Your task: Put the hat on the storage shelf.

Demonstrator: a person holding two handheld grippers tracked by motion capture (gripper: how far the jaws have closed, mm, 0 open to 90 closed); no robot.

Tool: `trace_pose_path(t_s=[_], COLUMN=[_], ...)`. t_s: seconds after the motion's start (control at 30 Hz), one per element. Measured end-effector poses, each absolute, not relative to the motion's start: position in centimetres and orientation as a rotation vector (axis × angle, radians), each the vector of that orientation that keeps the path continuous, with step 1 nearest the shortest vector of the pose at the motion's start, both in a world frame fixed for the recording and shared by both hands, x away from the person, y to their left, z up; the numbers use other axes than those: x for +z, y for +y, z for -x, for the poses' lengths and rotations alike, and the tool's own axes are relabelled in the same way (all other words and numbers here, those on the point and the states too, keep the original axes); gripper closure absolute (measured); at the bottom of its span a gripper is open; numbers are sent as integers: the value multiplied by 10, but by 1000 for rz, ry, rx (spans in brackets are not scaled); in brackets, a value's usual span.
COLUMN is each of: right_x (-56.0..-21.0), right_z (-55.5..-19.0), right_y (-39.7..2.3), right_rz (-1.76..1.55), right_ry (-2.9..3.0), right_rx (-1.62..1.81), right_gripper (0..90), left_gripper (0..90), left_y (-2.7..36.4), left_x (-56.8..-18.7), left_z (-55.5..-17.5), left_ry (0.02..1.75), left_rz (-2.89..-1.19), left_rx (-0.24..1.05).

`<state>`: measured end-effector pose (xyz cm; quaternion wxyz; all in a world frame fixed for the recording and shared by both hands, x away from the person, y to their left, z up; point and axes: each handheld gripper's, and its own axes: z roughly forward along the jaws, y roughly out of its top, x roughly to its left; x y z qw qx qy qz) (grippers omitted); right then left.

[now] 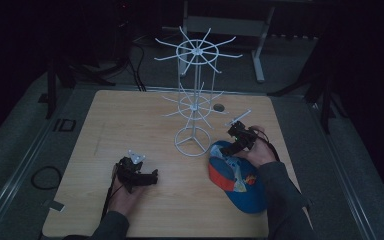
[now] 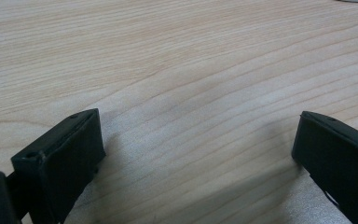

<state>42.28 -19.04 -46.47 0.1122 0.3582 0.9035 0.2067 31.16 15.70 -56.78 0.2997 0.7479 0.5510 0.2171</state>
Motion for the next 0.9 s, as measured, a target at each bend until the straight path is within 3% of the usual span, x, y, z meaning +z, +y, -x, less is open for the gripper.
trace_pose_path(t_s=[0.9], right_x=[-471], right_z=[-438], right_y=[-161], right_rz=[-1043], right_ry=[2718], right_rx=[585], right_gripper=[134], left_gripper=[24], left_y=[156], left_x=[-568], left_z=[-312], left_ry=[1460], left_rz=[-1986], left_rx=[574])
